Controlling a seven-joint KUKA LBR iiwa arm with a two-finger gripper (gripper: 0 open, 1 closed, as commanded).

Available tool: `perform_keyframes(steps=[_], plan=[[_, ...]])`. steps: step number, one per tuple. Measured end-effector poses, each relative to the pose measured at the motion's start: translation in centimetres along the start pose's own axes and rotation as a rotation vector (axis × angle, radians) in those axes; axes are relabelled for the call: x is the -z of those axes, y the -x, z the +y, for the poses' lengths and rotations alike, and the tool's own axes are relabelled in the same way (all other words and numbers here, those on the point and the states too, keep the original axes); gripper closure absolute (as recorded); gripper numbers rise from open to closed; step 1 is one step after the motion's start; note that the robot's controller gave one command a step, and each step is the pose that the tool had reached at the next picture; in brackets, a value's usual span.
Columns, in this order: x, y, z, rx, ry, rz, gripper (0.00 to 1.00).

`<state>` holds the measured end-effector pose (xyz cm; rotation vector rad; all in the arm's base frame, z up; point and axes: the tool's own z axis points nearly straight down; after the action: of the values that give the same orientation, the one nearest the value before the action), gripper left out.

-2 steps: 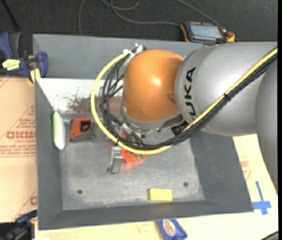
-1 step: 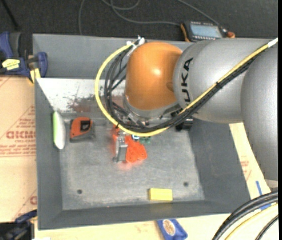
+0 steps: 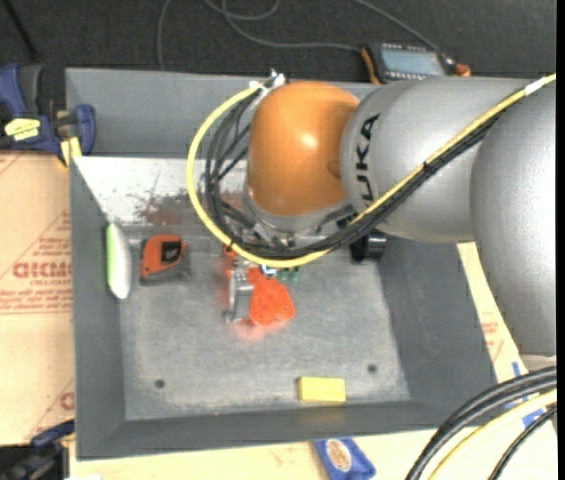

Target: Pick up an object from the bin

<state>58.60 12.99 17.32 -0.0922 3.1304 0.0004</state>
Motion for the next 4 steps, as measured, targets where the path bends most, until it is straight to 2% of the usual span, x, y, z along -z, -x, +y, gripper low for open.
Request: perform_keyframes(steps=[1, 2, 3, 4], plan=[[-6.0, -2.3, -0.8, 0.187, 0.001, 0.002, 0.00], [-7.9, -2.8, -5.5, 0.250, 0.003, 0.011, 0.00], [-8.0, -1.7, -8.7, 0.215, -0.002, 0.006, 0.00], [-8.0, -1.4, -8.3, 0.220, 0.000, 0.008, 0.00]])
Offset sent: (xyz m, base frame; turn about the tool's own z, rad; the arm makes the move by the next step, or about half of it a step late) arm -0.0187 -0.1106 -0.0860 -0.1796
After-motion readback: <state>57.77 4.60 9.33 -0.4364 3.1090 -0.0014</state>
